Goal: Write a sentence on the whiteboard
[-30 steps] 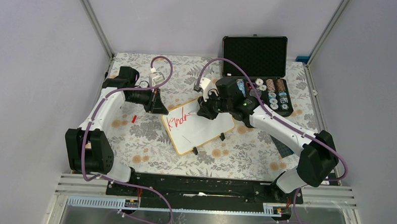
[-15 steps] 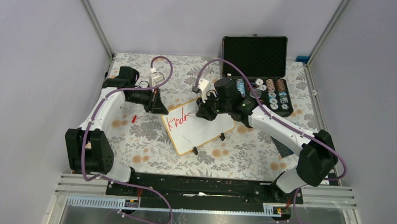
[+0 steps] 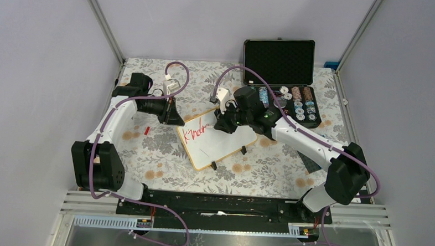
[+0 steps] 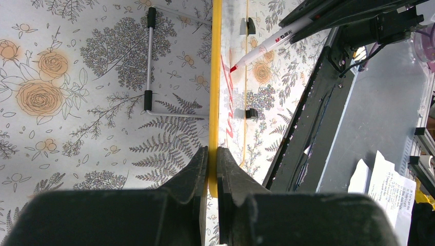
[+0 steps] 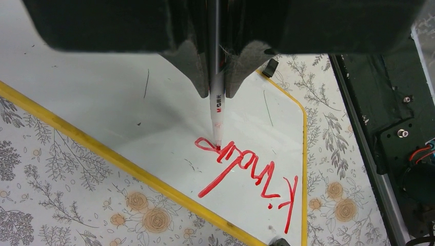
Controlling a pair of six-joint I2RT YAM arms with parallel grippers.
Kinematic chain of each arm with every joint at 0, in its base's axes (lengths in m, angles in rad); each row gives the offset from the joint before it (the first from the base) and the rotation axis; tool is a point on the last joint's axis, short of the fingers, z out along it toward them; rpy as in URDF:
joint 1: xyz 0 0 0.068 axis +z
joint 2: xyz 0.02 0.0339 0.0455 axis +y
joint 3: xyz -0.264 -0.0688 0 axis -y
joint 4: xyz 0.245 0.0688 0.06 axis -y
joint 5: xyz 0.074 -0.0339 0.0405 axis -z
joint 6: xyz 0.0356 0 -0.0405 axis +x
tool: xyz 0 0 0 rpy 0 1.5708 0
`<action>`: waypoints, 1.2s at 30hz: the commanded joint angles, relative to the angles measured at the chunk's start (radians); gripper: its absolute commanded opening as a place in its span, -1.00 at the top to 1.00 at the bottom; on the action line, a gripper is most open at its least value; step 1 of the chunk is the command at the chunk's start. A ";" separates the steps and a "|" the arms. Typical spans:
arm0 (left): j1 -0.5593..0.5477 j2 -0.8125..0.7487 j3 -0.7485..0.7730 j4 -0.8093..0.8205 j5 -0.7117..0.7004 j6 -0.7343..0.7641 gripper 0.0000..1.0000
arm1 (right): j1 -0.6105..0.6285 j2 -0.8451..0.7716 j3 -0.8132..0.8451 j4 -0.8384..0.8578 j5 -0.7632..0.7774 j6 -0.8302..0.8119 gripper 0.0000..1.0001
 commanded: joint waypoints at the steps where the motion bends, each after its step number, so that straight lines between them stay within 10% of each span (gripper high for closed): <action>1: -0.024 0.020 -0.015 -0.027 0.004 0.024 1.00 | 0.012 -0.002 -0.021 0.034 -0.004 -0.010 1.00; 36: -0.035 0.023 -0.010 -0.027 0.005 0.019 1.00 | -0.057 -0.091 -0.038 -0.006 -0.002 -0.031 1.00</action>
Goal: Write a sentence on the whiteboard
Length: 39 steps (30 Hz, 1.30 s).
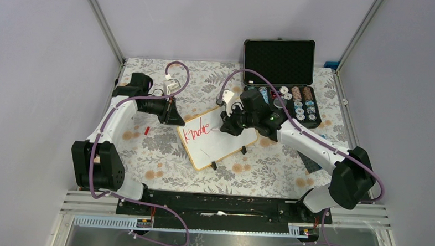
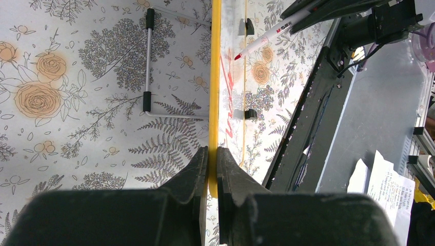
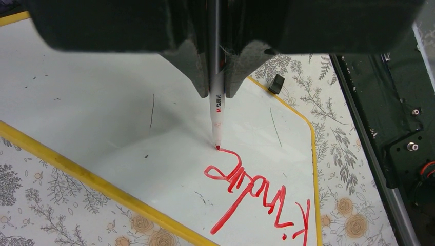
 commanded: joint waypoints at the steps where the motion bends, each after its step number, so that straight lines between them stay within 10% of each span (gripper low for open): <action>1: -0.033 0.019 -0.010 -0.028 0.000 0.020 1.00 | -0.022 -0.037 0.038 0.003 0.014 -0.012 1.00; 39: -0.033 0.031 -0.009 -0.029 -0.001 0.025 1.00 | -0.032 0.004 0.003 0.047 -0.003 0.021 1.00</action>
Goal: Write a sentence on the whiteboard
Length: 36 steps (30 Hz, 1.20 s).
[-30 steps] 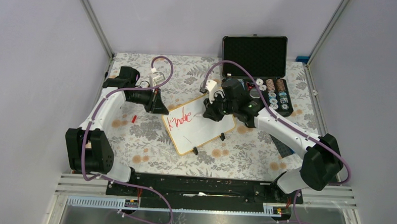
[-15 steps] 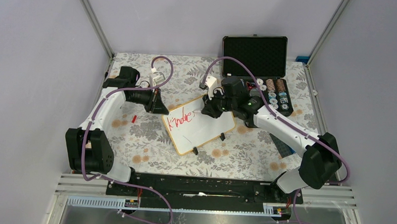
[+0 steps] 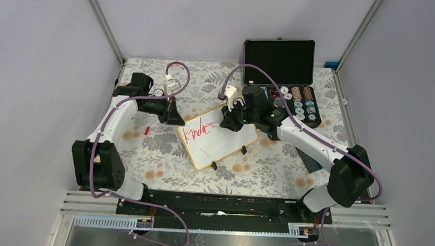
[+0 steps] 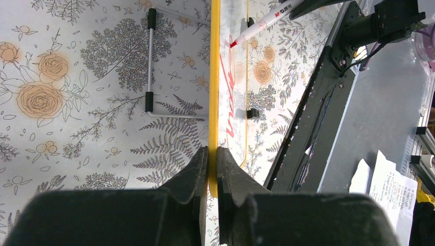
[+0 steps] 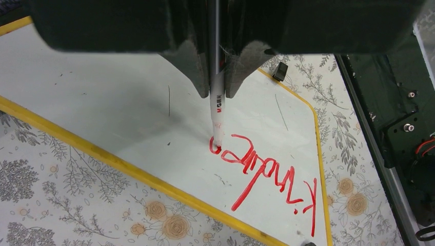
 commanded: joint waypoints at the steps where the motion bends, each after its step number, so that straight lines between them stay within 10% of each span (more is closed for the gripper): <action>1: -0.029 0.029 -0.010 -0.033 0.003 0.024 1.00 | 0.004 -0.019 -0.037 0.020 0.008 -0.012 1.00; 36: -0.031 0.022 -0.007 -0.034 0.001 0.024 1.00 | 0.057 -0.031 -0.040 -0.009 0.011 -0.017 1.00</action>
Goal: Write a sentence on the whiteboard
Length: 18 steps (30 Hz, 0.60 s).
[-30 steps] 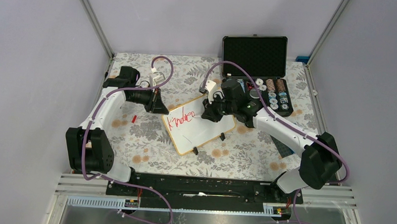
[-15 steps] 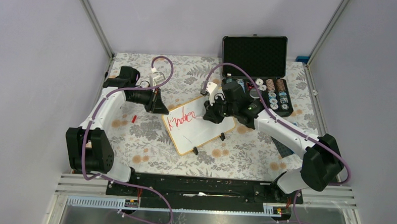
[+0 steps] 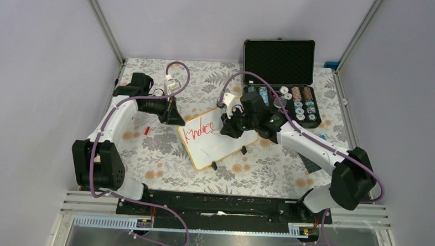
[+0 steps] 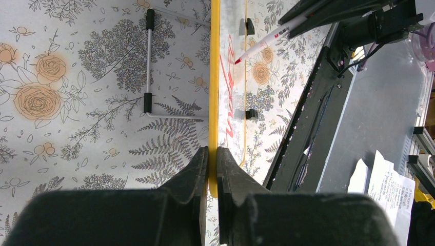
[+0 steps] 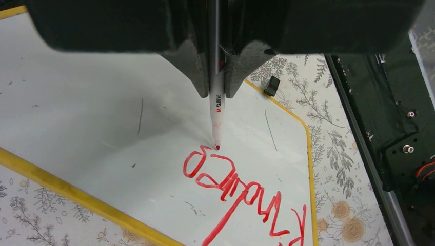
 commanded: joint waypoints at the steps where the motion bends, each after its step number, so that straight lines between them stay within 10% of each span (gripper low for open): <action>1: -0.031 0.017 -0.007 -0.034 -0.005 0.024 1.00 | 0.023 0.001 0.038 -0.009 0.006 -0.005 1.00; 18: -0.034 0.024 -0.004 -0.035 -0.003 0.023 1.00 | -0.110 -0.059 0.108 -0.084 -0.055 0.034 1.00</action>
